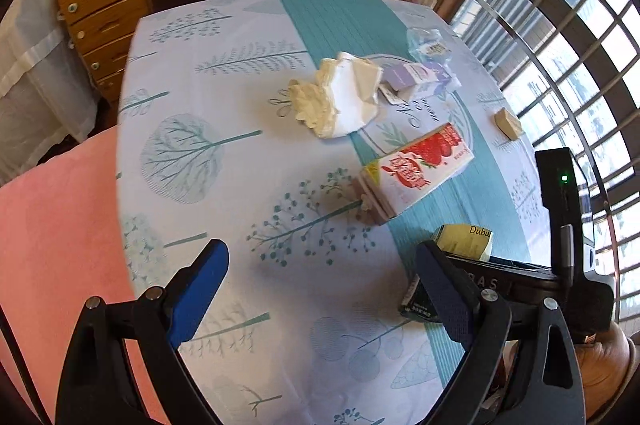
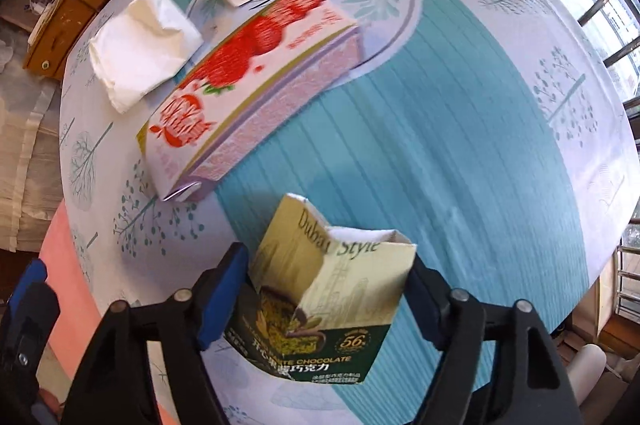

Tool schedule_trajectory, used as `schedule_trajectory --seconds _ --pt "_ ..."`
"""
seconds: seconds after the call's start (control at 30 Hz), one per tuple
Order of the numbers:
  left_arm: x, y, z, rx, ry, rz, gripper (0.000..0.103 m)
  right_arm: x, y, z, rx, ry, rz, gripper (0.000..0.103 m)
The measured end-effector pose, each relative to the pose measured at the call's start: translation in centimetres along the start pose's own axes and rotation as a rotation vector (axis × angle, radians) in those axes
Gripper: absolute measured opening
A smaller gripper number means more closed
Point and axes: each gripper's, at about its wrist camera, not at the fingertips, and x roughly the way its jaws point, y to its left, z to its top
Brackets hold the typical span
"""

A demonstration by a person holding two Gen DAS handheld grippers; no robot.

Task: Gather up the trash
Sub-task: 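Lift the green box off the table with the right tool, then grasp the red strawberry milk carton with the left tool while the right tool holds the green box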

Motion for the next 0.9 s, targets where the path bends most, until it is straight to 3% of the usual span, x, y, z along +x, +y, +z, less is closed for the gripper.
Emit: schedule_trajectory --seconds 0.17,0.33,0.7,0.8,0.87,0.9 --pt "1.6 -3.2 1.6 0.097 0.030 -0.026 0.094 -0.9 -3.8 0.8 0.062 -0.022 0.021 0.061" --pt "3.4 -7.1 3.7 0.236 0.042 -0.033 0.094 -1.8 -7.5 1.3 0.119 -0.055 0.037 0.059" --pt "10.8 -12.7 6.2 0.462 0.183 -0.013 0.092 -3.2 -12.8 2.4 0.238 -0.079 0.064 0.059" --pt "12.2 -13.2 6.4 0.483 0.213 0.002 0.085 -3.0 -13.4 2.2 0.259 -0.079 0.071 0.059" --pt "13.1 -13.2 6.6 0.481 0.240 -0.002 0.071 -3.0 -13.8 2.1 0.265 -0.078 0.074 0.059" --pt "13.4 -13.2 6.7 0.477 0.251 -0.010 0.071 -3.0 -13.5 1.9 0.267 -0.077 0.076 0.059"
